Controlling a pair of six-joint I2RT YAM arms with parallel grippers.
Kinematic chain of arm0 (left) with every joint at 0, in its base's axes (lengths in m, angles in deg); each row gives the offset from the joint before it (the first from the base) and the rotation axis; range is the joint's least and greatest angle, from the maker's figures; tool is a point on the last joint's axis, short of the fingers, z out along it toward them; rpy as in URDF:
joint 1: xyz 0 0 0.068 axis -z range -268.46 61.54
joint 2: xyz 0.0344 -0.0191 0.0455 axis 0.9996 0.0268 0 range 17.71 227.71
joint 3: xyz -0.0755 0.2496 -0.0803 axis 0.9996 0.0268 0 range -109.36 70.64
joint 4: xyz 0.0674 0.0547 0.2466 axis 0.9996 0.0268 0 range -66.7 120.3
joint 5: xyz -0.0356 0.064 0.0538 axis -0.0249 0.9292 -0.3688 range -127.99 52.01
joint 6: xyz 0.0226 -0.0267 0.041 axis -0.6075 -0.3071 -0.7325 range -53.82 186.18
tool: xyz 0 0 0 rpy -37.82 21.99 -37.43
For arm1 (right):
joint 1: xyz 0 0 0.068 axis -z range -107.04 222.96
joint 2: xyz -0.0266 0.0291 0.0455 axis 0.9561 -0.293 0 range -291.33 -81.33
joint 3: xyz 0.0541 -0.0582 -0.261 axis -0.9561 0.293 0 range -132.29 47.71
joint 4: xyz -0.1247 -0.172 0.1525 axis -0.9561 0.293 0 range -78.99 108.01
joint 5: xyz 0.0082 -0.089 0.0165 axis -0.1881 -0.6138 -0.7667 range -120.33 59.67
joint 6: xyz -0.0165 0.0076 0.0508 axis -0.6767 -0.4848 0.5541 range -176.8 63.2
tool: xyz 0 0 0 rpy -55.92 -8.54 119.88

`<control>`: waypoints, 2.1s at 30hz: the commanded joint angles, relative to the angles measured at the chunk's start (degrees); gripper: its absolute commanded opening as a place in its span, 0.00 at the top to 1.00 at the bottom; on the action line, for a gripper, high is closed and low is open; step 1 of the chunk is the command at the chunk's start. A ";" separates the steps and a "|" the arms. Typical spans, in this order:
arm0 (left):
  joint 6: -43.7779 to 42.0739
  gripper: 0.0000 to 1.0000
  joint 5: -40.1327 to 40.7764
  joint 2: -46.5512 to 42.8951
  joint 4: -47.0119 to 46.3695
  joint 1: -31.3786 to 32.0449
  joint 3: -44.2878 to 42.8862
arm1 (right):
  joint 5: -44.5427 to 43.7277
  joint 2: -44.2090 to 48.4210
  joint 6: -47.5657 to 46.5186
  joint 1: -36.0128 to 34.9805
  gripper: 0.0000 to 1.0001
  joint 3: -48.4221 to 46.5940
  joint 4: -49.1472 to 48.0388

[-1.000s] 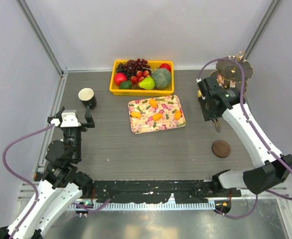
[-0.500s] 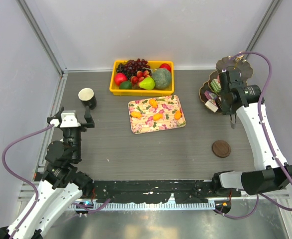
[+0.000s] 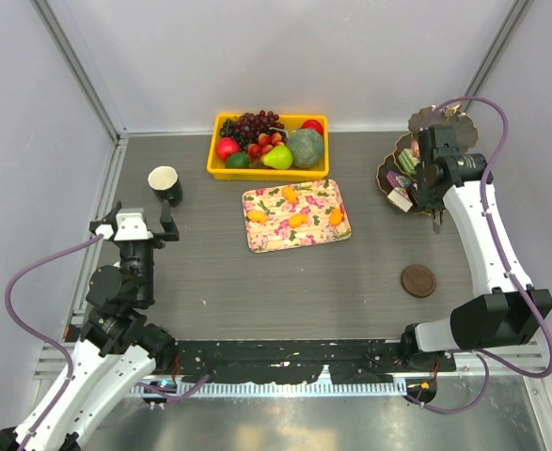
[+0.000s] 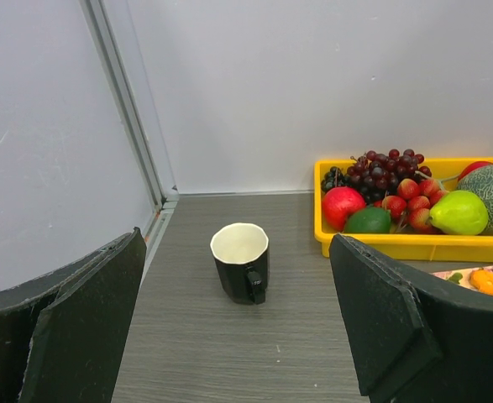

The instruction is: Serve the afternoon tea

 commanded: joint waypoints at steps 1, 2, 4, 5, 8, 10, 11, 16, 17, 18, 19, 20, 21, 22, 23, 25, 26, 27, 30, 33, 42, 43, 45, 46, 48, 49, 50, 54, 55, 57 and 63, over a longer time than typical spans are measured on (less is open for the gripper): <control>-0.46 0.01 0.24 -0.05 -3.01 0.22 0.21 | 0.22 -1.22 -0.45 1.52 0.67 0.15 -5.19; -0.46 0.01 0.24 0.04 -3.01 0.14 0.21 | 0.13 -1.31 -0.53 1.70 0.67 0.06 -5.72; -0.37 0.01 0.24 0.13 -3.01 0.14 0.21 | 0.21 -1.75 -0.45 2.40 0.67 0.23 -6.33; -0.37 0.01 0.24 0.21 -3.10 0.22 0.12 | 0.91 -1.92 -0.45 2.75 0.67 0.32 -6.68; -0.37 0.01 0.15 0.39 -3.01 0.22 0.21 | 3.02 -2.36 -1.94 3.54 0.67 1.11 -8.18; -0.37 0.01 0.07 0.39 -3.01 0.22 0.12 | 3.55 -2.71 -2.20 3.63 0.66 1.38 -8.80; -0.37 0.01 0.07 0.39 -2.92 0.22 0.21 | 4.08 -3.15 -2.29 3.72 0.66 1.38 -8.97; -0.28 0.01 0.07 0.56 -3.01 0.22 0.21 | 5.05 -4.03 -2.38 3.72 0.65 1.55 -9.15; -0.28 0.01 0.07 0.65 -3.01 0.22 0.12 | 5.31 -4.12 -2.47 3.72 0.65 1.82 -9.24; -0.28 0.01 -0.02 0.65 -3.01 0.22 0.21 | 5.14 -4.47 -2.47 3.72 0.64 1.82 -9.24; -0.28 0.01 -0.02 0.65 -3.01 0.22 0.21 | 4.96 -4.56 -2.38 3.64 0.63 1.91 -9.41; -0.28 0.01 -0.11 0.74 -3.01 0.22 0.12 | 4.61 -4.74 -2.38 3.81 0.62 1.99 -9.33; -0.28 0.01 -0.11 0.74 -2.92 0.14 0.21 | 4.61 -4.74 -2.21 3.72 0.62 1.99 -9.24; -0.37 0.01 -0.20 0.74 -3.01 0.22 0.12 | 4.43 -4.48 -2.12 3.72 0.59 1.99 -9.06; -0.28 0.01 -0.11 0.74 -2.92 0.22 0.30 | 4.35 -4.30 -1.77 3.64 0.57 1.91 -8.89; -0.28 0.01 -0.11 0.83 -2.92 0.31 0.21 | 4.08 -3.33 -1.59 3.72 0.55 1.91 -8.89; -0.28 0.01 -0.11 0.83 -2.92 0.23 0.12 | 3.73 -2.63 -1.68 3.64 0.55 1.91 -8.89; -0.20 0.01 -0.11 0.83 -2.92 0.31 0.21 | 3.38 -2.28 -1.50 3.72 0.55 1.82 -8.97; -0.02 0.01 -0.29 0.92 -2.75 0.31 0.03 | 2.76 -2.10 -1.50 3.72 0.54 1.64 -8.89; -0.02 0.01 -0.20 1.00 -2.75 0.31 0.21 | 2.68 -2.36 -1.15 3.72 0.52 1.64 -8.89; 0.16 0.01 -0.37 1.00 -2.66 0.40 0.03 | 4.60 2.02 1.22 3.64 0.48 1.46 -8.01; 0.16 0.01 -0.37 1.09 -2.66 0.40 0.03 | 5.13 3.42 1.40 3.72 0.48 1.64 -7.75; 0.16 0.01 -0.46 1.09 -2.57 0.40 -0.05 | 6.01 5.79 1.66 3.72 0.48 1.91 -6.78; 0.16 0.01 -0.37 1.09 -2.40 0.40 -0.05 | 6.01 7.46 1.84 2.94 0.48 2.08 -6.43; 0.24 0.01 -0.46 1.18 -2.40 0.40 -0.05 | 6.10 9.92 2.36 1.00 0.48 2.69 -5.81; 0.24 0.01 -0.46 1.18 -2.31 0.40 -0.05 | 6.10 10.72 2.80 -0.74 0.48 3.05 -5.20; 0.24 0.01 -0.46 1.18 -2.31 0.40 -0.23 | 5.75 12.04 3.07 -1.72 0.48 3.22 -4.85; 0.24 0.01 -0.46 1.27 -2.22 0.40 -0.32 | 6.11 13.11 5.44 -11.81 0.48 5.07 -2.82; 0.24 0.01 -0.37 1.35 -2.22 0.40 -0.32 | 6.10 13.02 6.49 -15.23 0.48 6.38 -2.82; 0.16 0.01 -0.28 1.27 -2.13 0.40 -0.23 | 6.37 12.49 8.15 -19.37 0.48 8.40 -3.17; 0.24 0.01 -0.46 1.36 -2.04 0.40 -0.23 | 8.65 9.25 12.03 -26.94 0.48 16.04 -9.49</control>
